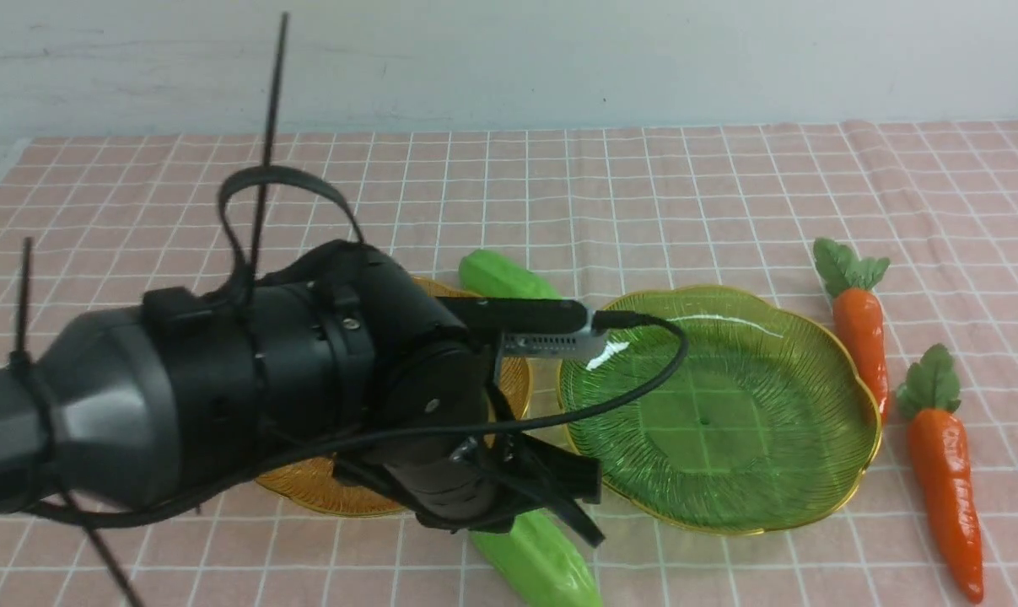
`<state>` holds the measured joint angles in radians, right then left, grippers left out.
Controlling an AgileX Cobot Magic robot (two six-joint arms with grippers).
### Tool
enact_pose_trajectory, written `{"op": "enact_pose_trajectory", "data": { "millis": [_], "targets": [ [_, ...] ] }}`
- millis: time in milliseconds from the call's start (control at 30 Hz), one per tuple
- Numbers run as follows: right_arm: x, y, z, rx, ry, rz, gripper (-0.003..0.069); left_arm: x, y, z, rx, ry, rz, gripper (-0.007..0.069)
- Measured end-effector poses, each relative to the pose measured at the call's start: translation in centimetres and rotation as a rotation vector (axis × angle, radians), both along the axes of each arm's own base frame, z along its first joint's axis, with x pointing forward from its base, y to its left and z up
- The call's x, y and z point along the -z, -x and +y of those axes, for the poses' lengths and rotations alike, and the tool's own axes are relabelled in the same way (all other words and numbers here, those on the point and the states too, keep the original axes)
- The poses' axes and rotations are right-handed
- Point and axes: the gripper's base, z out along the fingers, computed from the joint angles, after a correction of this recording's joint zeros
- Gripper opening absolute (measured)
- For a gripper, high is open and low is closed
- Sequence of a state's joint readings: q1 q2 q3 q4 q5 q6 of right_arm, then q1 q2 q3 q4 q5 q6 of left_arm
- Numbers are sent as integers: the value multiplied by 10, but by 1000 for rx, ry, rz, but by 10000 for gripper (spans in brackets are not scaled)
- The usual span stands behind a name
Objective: Put different types of vegetables on the plate.
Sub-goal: 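Put the green cucumber next to the left plate into that plate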
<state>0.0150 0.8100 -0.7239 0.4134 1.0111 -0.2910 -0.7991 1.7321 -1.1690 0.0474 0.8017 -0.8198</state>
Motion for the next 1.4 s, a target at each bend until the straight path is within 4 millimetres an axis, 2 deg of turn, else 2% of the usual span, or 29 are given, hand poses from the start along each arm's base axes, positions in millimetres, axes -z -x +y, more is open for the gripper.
{"op": "enact_pose_trajectory", "data": {
  "millis": [100,167,267,433,567,633,800,900,1000,1067,1167,1300,1400],
  "targets": [
    [0,0,0,-2,1,-1,-16,8,-2,-3,-76,20,28,535],
    [0,0,0,-2,1,-1,-16,13,-3,-5,-100,21,38,600],
    [0,0,0,-2,-5,-1,-16,22,-5,-7,-121,16,55,643],
    [0,0,1,-2,-11,-1,-14,34,-8,-11,-142,17,73,647],
    [0,0,1,-4,-17,4,-14,46,-9,-13,-145,-6,97,617],
    [0,1,2,-9,-19,4,-14,48,-8,-12,-153,-19,120,575],
    [0,1,2,-13,-17,2,-14,49,0,-6,-124,-98,196,391],
    [0,1,2,-13,-19,6,-14,48,5,-4,-63,-123,239,334],
    [0,2,2,-4,-30,22,-14,45,9,-5,26,-123,276,321],
    [0,2,2,3,-32,30,-14,38,11,-6,76,-118,296,317],
    [-7,2,-2,46,-5,35,-14,10,9,-7,162,-110,259,316],
    [-26,0,-12,167,44,30,-13,-48,4,2,233,-146,96,315],
    [-30,-7,-19,242,77,71,-12,-93,-8,27,204,-167,-64,315]
  ]
}}
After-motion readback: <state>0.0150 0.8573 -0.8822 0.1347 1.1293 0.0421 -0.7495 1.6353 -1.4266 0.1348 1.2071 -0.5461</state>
